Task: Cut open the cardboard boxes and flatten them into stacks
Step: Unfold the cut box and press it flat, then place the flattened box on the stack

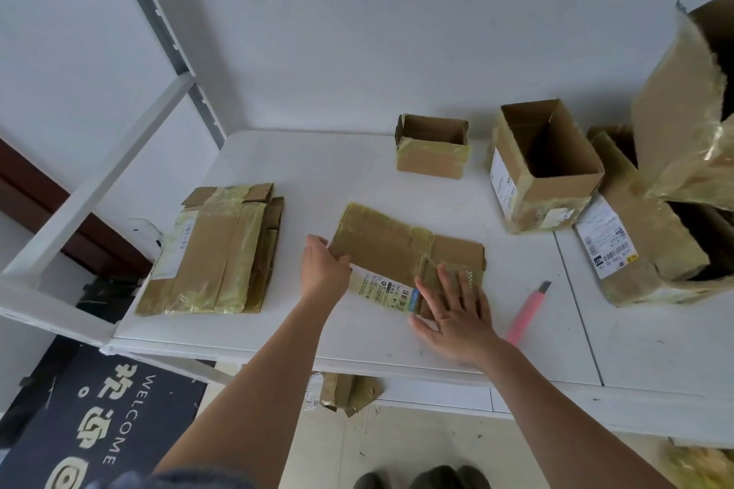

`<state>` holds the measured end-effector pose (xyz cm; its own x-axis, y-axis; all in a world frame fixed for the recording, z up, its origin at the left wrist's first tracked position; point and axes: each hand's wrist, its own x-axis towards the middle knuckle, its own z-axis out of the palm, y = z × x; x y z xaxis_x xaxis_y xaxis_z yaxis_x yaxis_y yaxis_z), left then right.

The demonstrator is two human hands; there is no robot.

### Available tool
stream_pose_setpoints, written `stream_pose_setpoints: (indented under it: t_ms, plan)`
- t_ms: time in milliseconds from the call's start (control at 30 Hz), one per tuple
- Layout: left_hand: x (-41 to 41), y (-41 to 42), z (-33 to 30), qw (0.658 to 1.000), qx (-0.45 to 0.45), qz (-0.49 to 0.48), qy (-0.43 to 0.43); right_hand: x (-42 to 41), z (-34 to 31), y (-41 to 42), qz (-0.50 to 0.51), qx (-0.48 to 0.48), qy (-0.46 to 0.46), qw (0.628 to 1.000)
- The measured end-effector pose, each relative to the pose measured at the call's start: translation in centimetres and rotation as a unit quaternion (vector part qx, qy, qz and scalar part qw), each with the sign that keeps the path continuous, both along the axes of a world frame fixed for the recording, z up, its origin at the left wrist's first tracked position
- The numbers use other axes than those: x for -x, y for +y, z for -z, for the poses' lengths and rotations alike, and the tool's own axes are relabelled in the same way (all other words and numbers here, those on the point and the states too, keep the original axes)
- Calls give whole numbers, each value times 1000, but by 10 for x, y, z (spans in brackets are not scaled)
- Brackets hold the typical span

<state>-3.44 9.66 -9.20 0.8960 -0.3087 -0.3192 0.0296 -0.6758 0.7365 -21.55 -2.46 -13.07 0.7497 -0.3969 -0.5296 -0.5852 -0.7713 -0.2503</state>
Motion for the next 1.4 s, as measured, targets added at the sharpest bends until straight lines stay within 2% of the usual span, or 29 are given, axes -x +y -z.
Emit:
stream_pose_setpoints:
  t_ms: [67, 133, 200, 267, 300, 367, 433, 600, 700, 767, 867, 933, 1033, 1133, 1200, 1300, 1400]
  plan:
    - [2, -1, -10, 998, 56, -4, 25, 0, -10, -3, 17, -2, -30, 999]
    - [2, 2, -27, 995, 93, 36, 14, -3, -27, -9, 52, 18, -114, 992]
    - [-3, 13, -46, 990, 122, 72, -7, -9, -43, -17, 92, 82, -214, 969]
    - [-12, 27, -63, 983, 146, 102, -32, -17, -52, -25, 104, 121, -263, 951]
    - [-17, 34, -69, 980, 152, 119, -49, -22, -55, -28, 95, 98, -266, 954]
    - [-26, 49, -81, 975, 153, 139, -81, -33, -62, -26, 87, -37, -264, 960]
    - [-35, 64, -93, 976, 149, 110, -112, -44, -71, -12, 97, -164, -282, 941]
    - [-61, 109, -105, 966, 90, -4, -241, -92, -88, 36, 182, -274, -383, 863]
    - [-64, 139, -106, 950, 46, 5, -307, -132, -89, 68, 257, -340, -399, 812]
    - [-66, 158, -102, 947, 0, 21, -322, -158, -87, 91, 269, -364, -390, 802]
    - [-71, 176, -87, 942, -124, 79, -303, -192, -75, 128, 265, -363, -358, 819]
    - [-74, 181, -69, 936, -207, 128, -255, -206, -61, 149, 267, -347, -316, 842]
    - [-77, 187, -35, 927, -282, 191, -153, -213, -45, 167, 233, -290, -218, 902]
    - [-81, 195, -14, 912, -327, 216, -124, -207, -42, 163, 130, -181, -136, 965]
    - [-82, 189, -17, 901, -349, 214, -142, -201, -44, 146, 78, -140, -147, 976]
    - [-79, 163, -38, 873, -382, 200, -230, -189, -49, 105, 35, -75, -173, 981]
    - [-77, 127, -58, 871, -341, 193, -296, -172, -66, 54, 42, 8, -194, 980]
